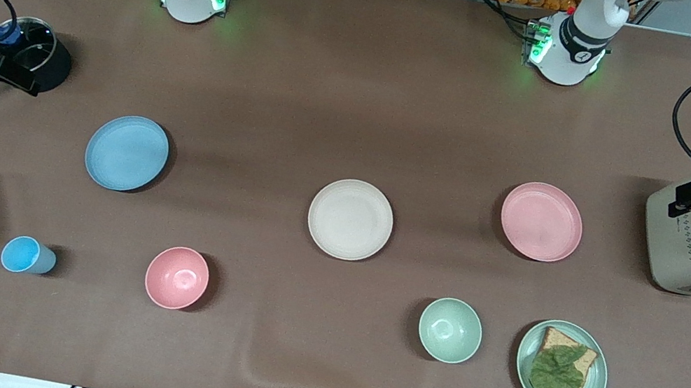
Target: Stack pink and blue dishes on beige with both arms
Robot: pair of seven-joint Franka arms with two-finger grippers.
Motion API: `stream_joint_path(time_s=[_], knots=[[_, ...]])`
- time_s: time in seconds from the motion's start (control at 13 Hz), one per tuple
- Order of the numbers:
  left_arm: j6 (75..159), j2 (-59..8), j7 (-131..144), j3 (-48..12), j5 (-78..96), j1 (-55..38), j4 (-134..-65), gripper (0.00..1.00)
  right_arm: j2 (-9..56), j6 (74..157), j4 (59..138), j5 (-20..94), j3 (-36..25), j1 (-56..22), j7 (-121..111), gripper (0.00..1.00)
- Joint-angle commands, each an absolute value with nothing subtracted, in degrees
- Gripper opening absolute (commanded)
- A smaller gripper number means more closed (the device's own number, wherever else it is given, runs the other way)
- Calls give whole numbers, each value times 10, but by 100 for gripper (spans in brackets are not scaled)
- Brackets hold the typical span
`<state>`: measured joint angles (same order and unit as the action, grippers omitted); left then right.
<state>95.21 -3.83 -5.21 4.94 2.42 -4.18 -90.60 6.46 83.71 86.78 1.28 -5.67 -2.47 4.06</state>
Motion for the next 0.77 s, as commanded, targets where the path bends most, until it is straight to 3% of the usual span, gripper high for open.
stream_joint_path(time_s=[0.0, 0.69], knots=[[947, -42, -59, 49, 32, -39, -895, 100, 62, 833, 869, 9, -52, -18, 42, 100], [947, -48, -61, 49, 33, -36, -894, 100, 69, 825, 868, 9, -52, -18, 41, 100]])
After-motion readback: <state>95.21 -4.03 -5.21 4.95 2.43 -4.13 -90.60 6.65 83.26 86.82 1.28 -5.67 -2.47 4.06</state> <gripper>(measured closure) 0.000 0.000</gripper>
